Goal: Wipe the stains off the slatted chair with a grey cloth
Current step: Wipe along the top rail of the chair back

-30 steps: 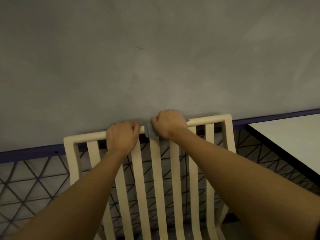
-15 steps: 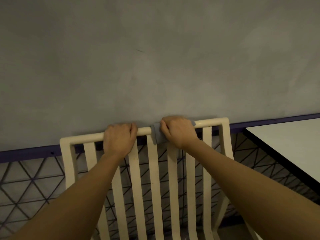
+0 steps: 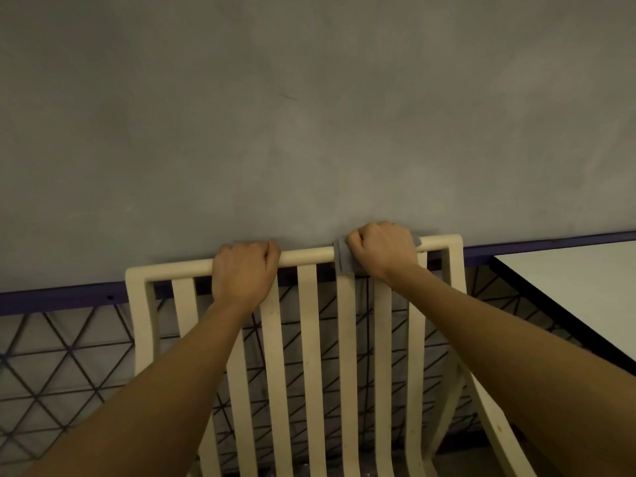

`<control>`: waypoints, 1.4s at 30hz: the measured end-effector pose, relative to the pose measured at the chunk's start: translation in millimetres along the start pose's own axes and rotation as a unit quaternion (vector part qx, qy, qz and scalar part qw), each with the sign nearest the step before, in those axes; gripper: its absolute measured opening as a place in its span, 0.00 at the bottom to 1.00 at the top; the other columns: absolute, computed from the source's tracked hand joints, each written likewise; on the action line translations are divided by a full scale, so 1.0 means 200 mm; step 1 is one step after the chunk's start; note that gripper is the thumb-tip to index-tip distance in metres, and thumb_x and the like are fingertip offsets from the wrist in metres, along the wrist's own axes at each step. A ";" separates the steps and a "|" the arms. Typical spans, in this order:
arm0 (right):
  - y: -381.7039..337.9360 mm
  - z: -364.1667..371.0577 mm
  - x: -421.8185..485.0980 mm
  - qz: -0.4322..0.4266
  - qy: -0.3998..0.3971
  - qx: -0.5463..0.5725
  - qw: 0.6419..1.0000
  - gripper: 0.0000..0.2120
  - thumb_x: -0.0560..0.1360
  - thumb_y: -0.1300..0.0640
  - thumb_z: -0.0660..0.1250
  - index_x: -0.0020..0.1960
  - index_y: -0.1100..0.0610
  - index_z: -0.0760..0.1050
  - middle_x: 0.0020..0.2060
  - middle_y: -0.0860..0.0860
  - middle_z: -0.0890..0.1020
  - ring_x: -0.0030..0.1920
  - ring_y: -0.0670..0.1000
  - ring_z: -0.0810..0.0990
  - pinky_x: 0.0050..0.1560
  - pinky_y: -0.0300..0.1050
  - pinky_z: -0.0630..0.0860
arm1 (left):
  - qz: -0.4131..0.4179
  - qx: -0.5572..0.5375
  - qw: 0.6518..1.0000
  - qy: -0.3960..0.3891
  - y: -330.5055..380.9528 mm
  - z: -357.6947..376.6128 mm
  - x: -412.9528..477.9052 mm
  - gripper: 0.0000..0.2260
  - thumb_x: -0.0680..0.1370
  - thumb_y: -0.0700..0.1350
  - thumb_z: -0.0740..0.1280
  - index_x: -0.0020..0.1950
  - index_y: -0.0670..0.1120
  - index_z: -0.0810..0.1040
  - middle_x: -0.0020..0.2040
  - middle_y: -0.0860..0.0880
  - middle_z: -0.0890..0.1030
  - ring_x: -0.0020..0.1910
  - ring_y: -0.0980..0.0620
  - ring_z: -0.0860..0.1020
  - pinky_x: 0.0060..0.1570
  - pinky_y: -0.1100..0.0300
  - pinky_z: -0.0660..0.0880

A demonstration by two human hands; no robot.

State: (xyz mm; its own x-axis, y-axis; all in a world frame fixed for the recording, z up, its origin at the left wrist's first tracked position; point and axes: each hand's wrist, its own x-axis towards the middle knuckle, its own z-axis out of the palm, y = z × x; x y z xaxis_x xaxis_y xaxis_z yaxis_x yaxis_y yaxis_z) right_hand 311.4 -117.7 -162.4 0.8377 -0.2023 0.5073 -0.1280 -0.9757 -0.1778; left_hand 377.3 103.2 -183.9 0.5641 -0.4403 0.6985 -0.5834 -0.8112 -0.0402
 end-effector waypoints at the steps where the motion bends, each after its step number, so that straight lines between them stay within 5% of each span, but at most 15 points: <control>1: -0.02 0.00 0.01 0.004 -0.009 -0.003 1.000 0.18 0.79 0.53 0.55 0.33 0.56 0.73 0.26 0.51 0.72 0.29 0.52 0.72 0.34 0.49 0.75 | 0.003 0.007 1.000 -0.001 -0.01 0.00 -0.01 0.10 0.69 0.32 0.74 0.32 0.40 0.75 0.21 0.44 0.72 0.18 0.47 0.69 0.24 0.58 0.70; 6: -0.02 0.02 -0.03 -0.022 0.009 -0.037 0.999 0.13 0.78 0.57 0.59 0.37 0.59 0.75 0.31 0.55 0.79 0.32 0.56 0.77 0.36 0.52 0.77 | -0.027 0.009 1.000 0.011 -0.02 0.01 -0.01 0.15 0.76 0.39 0.67 0.30 0.42 0.74 0.23 0.44 0.74 0.20 0.47 0.69 0.29 0.57 0.66; 8: -0.10 0.03 -0.04 -0.001 0.031 -0.076 0.997 0.08 0.70 0.61 0.70 0.34 0.60 0.74 0.28 0.56 0.78 0.29 0.57 0.76 0.32 0.47 0.72 | -0.014 0.020 1.000 0.010 -0.04 0.00 0.01 0.13 0.76 0.38 0.68 0.31 0.42 0.74 0.23 0.44 0.74 0.20 0.48 0.68 0.29 0.58 0.63; 10: -0.22 0.06 -0.04 -0.010 0.022 -0.126 0.992 0.13 0.60 0.64 0.76 0.30 0.58 0.71 0.25 0.54 0.75 0.25 0.55 0.74 0.29 0.43 0.65 | 0.003 0.054 0.999 0.005 -0.06 -0.02 -0.01 0.10 0.71 0.35 0.72 0.32 0.40 0.74 0.21 0.44 0.72 0.18 0.49 0.66 0.27 0.60 0.61; 13: -0.33 0.08 -0.05 -0.051 -0.054 -0.174 0.982 0.09 0.73 0.60 0.67 0.38 0.55 0.68 0.35 0.52 0.76 0.38 0.55 0.78 0.37 0.47 0.67 | 0.004 0.067 0.998 -0.011 -0.02 -0.02 -0.04 0.11 0.66 0.32 0.75 0.31 0.40 0.73 0.20 0.44 0.70 0.16 0.49 0.66 0.25 0.61 0.62; 16: -0.31 0.08 -0.06 -0.044 -0.011 -0.148 0.988 0.07 0.77 0.60 0.62 0.41 0.55 0.68 0.36 0.51 0.72 0.39 0.54 0.75 0.42 0.48 0.68 | 0.021 0.050 0.998 -0.012 0.04 -0.02 -0.04 0.11 0.67 0.32 0.74 0.31 0.40 0.73 0.20 0.44 0.70 0.16 0.48 0.66 0.25 0.61 0.64; 20: -0.20 0.16 -0.11 -0.117 0.093 0.057 0.987 0.11 0.80 0.55 0.58 0.41 0.55 0.75 0.37 0.50 0.78 0.39 0.51 0.74 0.44 0.48 0.70 | 0.006 0.014 1.000 0.017 -0.02 -0.02 -0.03 0.11 0.74 0.35 0.70 0.31 0.40 0.74 0.22 0.43 0.73 0.18 0.46 0.69 0.26 0.56 0.71; 24: -0.01 0.14 -0.10 -0.167 0.079 0.044 0.982 0.14 0.83 0.51 0.52 0.51 0.53 0.75 0.44 0.50 0.77 0.45 0.51 0.72 0.48 0.46 0.67 | 0.020 0.033 0.999 0.005 -0.03 -0.02 -0.01 0.06 0.72 0.35 0.71 0.36 0.38 0.77 0.23 0.43 0.73 0.19 0.46 0.69 0.26 0.57 0.69; 33: 0.31 0.00 -0.11 -0.200 -0.025 0.029 0.979 0.18 0.82 0.48 0.56 0.69 0.54 0.69 0.57 0.51 0.76 0.57 0.50 0.72 0.60 0.45 0.67 | 0.030 0.036 0.999 0.016 -0.03 -0.02 -0.01 0.05 0.71 0.35 0.72 0.37 0.37 0.78 0.22 0.42 0.73 0.18 0.46 0.69 0.26 0.58 0.66; 42: 0.54 -0.19 -0.10 -0.225 -0.098 -0.009 0.969 0.22 0.80 0.54 0.62 0.74 0.53 0.66 0.64 0.53 0.77 0.61 0.54 0.76 0.62 0.51 0.74 | 0.014 0.014 0.999 0.031 -0.04 -0.02 -0.01 0.09 0.75 0.36 0.69 0.34 0.37 0.77 0.22 0.42 0.73 0.19 0.46 0.69 0.27 0.57 0.68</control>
State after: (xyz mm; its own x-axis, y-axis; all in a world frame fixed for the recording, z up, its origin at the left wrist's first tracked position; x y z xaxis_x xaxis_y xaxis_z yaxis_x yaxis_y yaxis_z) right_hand 261.7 -222.4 -159.9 0.8953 0.2630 0.3596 0.2664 -0.9630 0.0411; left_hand 378.2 111.3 -181.5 0.5102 -0.4386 0.7398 -0.5813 -0.8098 -0.0792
